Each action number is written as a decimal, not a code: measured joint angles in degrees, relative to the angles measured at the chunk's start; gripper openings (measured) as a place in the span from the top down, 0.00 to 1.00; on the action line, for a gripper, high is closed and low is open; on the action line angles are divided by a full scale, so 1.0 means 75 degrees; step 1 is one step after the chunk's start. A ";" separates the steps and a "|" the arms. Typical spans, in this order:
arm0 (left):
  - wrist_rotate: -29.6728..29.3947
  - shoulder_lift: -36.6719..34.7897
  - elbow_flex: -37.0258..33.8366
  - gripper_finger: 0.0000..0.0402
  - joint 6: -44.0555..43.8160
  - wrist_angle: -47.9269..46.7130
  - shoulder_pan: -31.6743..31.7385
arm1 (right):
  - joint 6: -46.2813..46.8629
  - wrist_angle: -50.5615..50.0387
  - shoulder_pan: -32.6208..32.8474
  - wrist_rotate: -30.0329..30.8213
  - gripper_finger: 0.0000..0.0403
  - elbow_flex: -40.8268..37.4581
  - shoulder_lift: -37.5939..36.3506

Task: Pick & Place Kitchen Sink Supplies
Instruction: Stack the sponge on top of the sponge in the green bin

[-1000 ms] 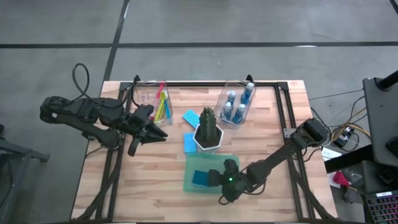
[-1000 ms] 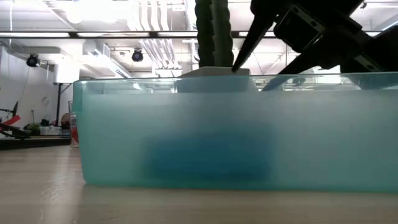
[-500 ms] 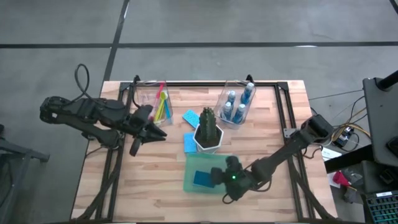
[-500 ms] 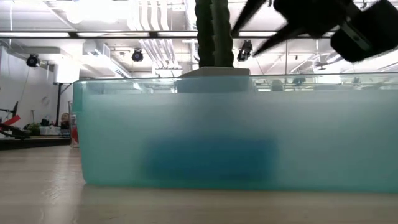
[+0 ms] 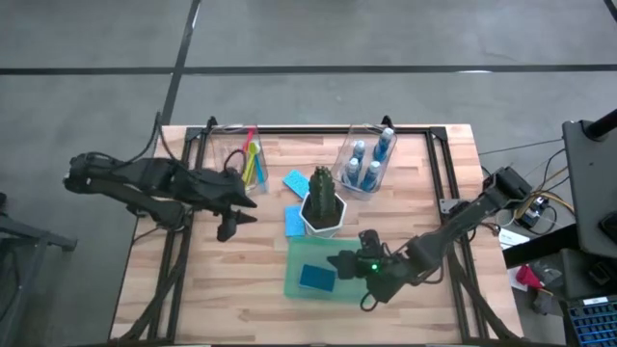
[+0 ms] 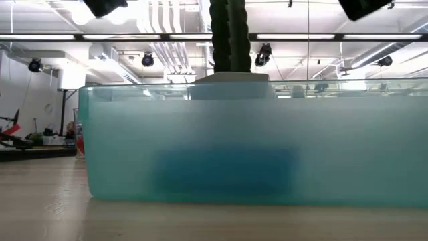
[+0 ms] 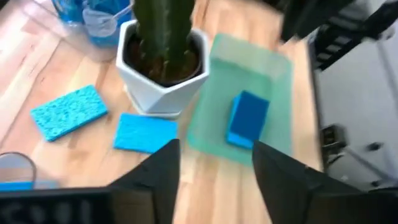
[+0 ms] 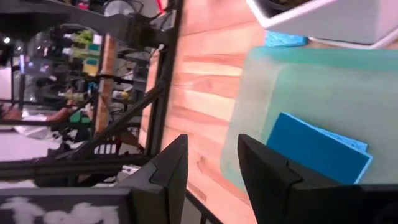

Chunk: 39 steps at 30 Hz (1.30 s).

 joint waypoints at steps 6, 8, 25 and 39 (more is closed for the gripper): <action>0.0339 0.0316 -0.0505 0.43 0.0912 0.0033 0.0461 | -0.0470 -0.0016 0.0050 0.0054 0.67 0.0000 -0.0369; 0.0667 0.0485 -0.0604 0.43 0.1344 0.0042 0.0643 | -0.0566 -0.0010 0.0052 0.0084 0.68 0.0000 -0.0416; 0.1869 0.2069 -0.1700 0.47 0.3613 0.1698 0.2173 | -0.0604 -0.0011 0.0267 0.0076 0.67 0.0000 -0.0413; 0.3787 0.3388 -0.1981 0.48 0.3596 0.2452 0.3592 | -0.0412 -0.0012 0.0434 0.0055 0.70 0.0000 -0.0412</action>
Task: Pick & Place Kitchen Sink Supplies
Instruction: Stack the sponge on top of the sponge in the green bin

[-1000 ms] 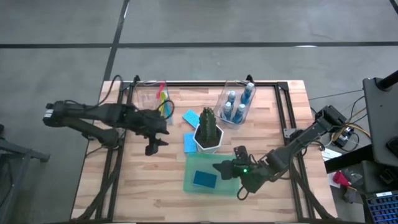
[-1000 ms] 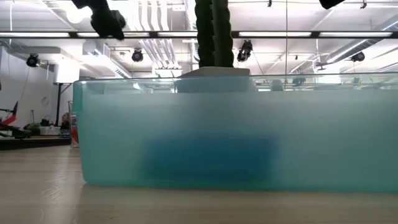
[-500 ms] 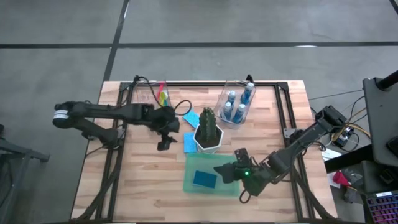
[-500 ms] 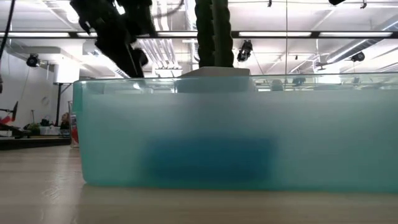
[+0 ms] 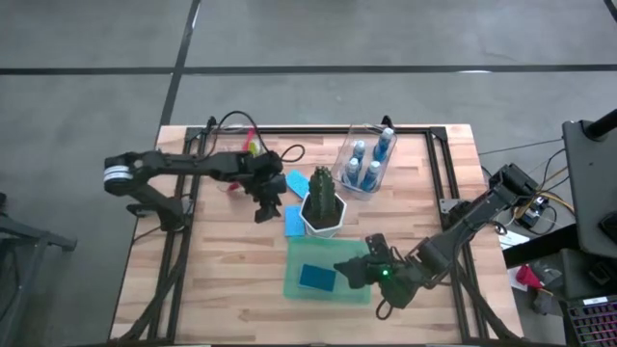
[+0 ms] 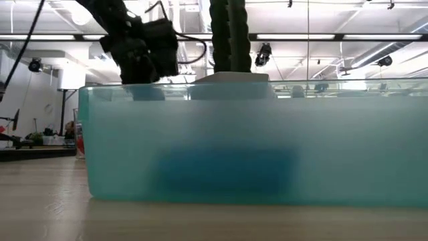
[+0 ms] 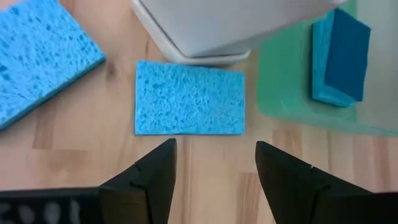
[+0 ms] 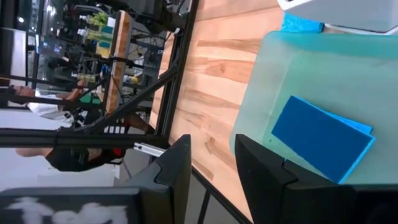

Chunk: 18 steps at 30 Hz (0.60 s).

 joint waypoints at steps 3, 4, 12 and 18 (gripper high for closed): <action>0.0109 0.0301 0.0137 0.48 0.0018 0.0012 0.0013 | 0.0002 -0.0001 -0.0003 0.0000 0.69 0.0000 0.0002; 0.0135 0.0370 0.0203 0.48 0.0056 0.0012 0.0011 | 0.0009 -0.0001 -0.0003 0.0000 0.69 0.0000 0.0002; 0.0138 0.0756 0.0779 0.48 0.0471 -0.0459 0.0078 | 0.0057 -0.0024 -0.0003 0.0000 0.71 -0.0003 0.0008; -0.0366 0.0559 0.0825 0.48 0.0616 -0.1434 0.0184 | 0.0092 -0.0011 -0.0006 0.0003 0.73 -0.0003 0.0008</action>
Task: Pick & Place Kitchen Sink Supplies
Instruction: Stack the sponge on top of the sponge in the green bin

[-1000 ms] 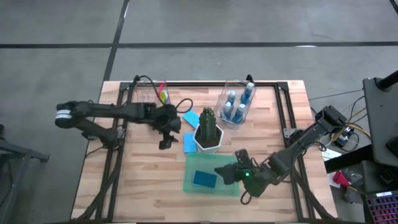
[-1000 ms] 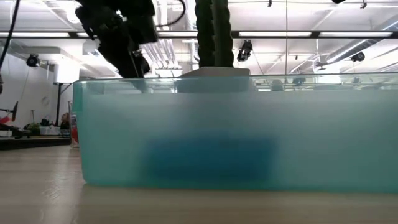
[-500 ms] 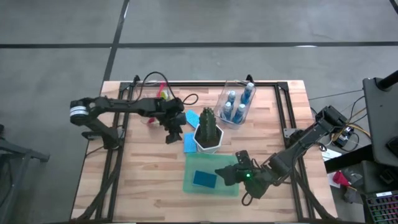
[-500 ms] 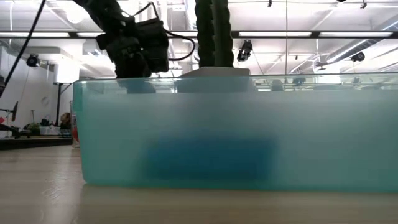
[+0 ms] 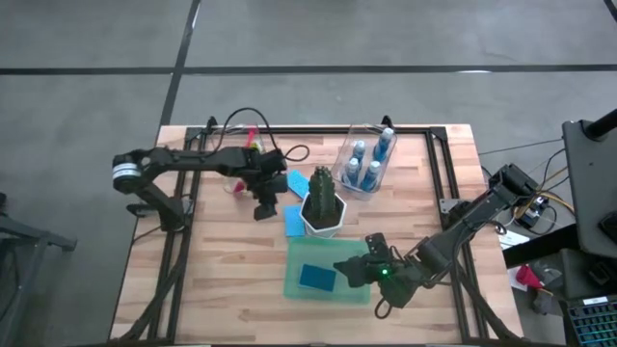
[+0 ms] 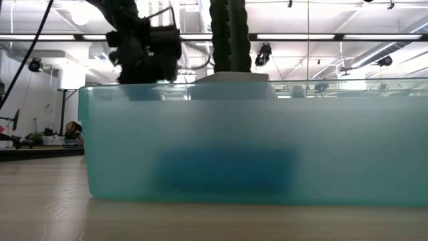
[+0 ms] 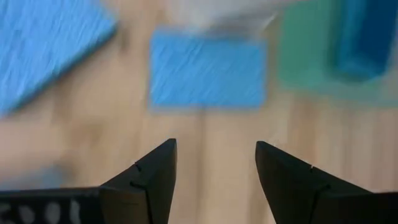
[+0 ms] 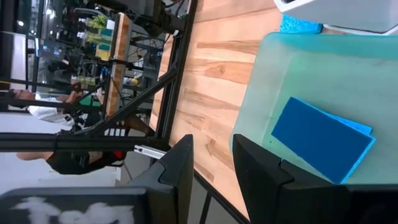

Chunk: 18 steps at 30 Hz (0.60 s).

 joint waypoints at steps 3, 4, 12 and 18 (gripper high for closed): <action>-0.0311 0.0006 -0.0152 0.48 0.0178 -0.0403 0.0161 | -0.0035 -0.0022 0.0000 0.0007 0.74 0.0000 0.0000; -0.0331 -0.0007 -0.0191 0.48 0.0202 -0.0438 0.0192 | -0.0035 -0.0029 0.0000 0.0011 0.74 0.0000 0.0000; -0.0928 -0.0117 -0.0352 0.48 0.0470 -0.1580 0.0466 | -0.0082 -0.0045 -0.0003 0.0333 0.73 -0.0003 0.0000; -0.0615 -0.0379 -0.0403 0.48 0.0393 -0.2051 0.0570 | -0.0106 -0.0051 -0.0003 0.0420 0.72 -0.0003 0.0000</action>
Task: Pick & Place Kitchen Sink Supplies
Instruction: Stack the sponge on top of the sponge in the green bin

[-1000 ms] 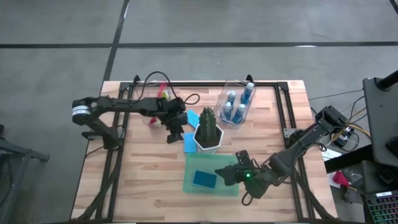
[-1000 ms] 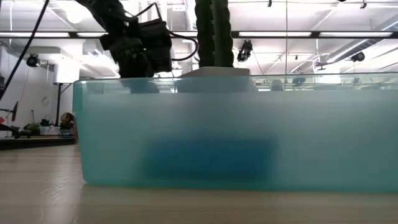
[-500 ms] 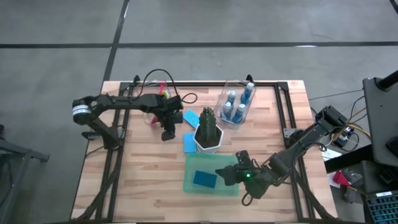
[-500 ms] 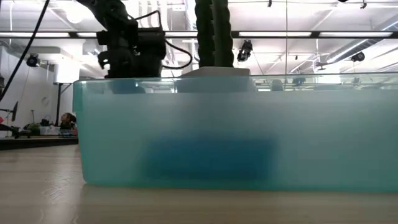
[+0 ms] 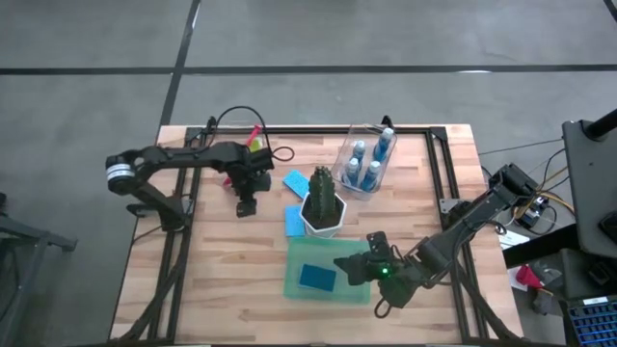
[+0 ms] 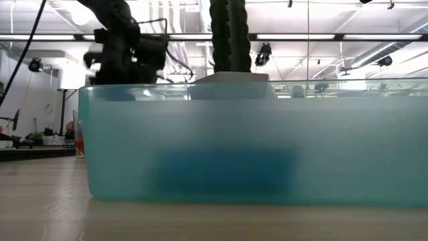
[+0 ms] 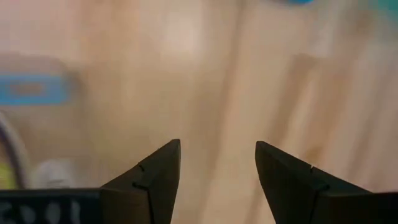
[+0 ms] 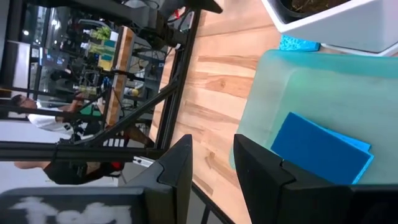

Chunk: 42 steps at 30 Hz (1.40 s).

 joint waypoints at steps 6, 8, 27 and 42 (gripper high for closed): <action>0.1263 -0.0297 0.0212 0.48 -0.0232 0.0783 -0.0130 | -0.0013 -0.0141 0.0000 0.0000 0.74 -0.0006 0.0000; 0.1431 -0.0301 0.0323 0.48 -0.0222 0.1112 -0.0143 | -0.0010 -0.0149 0.0000 -0.0003 0.75 -0.0006 0.0002; 0.1499 0.1109 0.1034 0.48 0.0674 0.2246 -0.0279 | 0.0215 -0.0143 0.0006 -0.0009 0.74 -0.0006 0.0002; 0.1132 0.2510 0.1438 0.48 0.0983 0.2524 -0.0273 | 0.0220 -0.0146 0.0003 -0.0019 0.78 -0.0006 0.0003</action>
